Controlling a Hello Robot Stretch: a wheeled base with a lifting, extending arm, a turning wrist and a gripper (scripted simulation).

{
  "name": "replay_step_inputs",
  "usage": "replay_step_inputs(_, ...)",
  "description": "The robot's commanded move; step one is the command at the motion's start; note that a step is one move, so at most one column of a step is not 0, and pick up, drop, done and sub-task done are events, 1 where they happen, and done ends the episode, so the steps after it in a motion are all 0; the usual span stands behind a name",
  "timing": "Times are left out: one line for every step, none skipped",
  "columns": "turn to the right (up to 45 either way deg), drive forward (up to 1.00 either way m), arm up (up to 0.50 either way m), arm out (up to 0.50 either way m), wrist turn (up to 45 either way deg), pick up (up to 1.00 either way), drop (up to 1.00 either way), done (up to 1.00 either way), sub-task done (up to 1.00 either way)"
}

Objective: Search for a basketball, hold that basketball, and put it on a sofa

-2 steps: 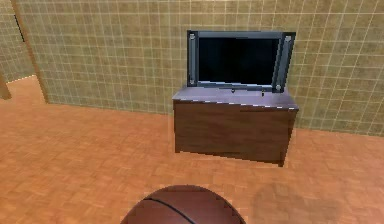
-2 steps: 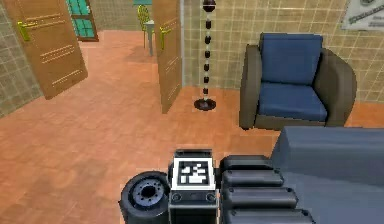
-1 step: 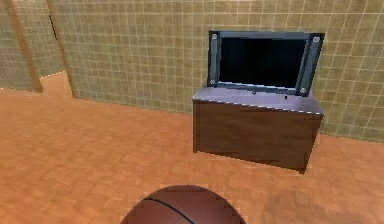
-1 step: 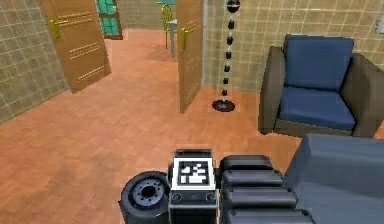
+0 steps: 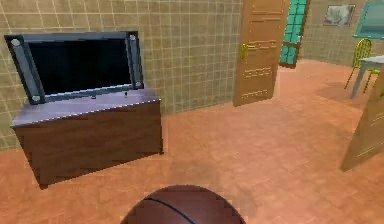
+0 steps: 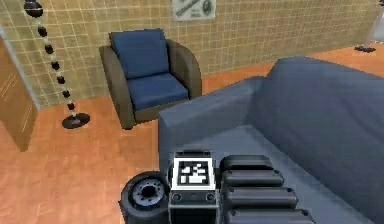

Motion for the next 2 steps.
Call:
replay_step_inputs(45.0, 0.0, 0.0, 0.0, 0.0, 0.0, 0.0, 0.0, 0.0)
replay_step_inputs(24.0, 0.0, 0.0, 0.0, 0.0, 0.0, 0.0, 0.0, 0.0)
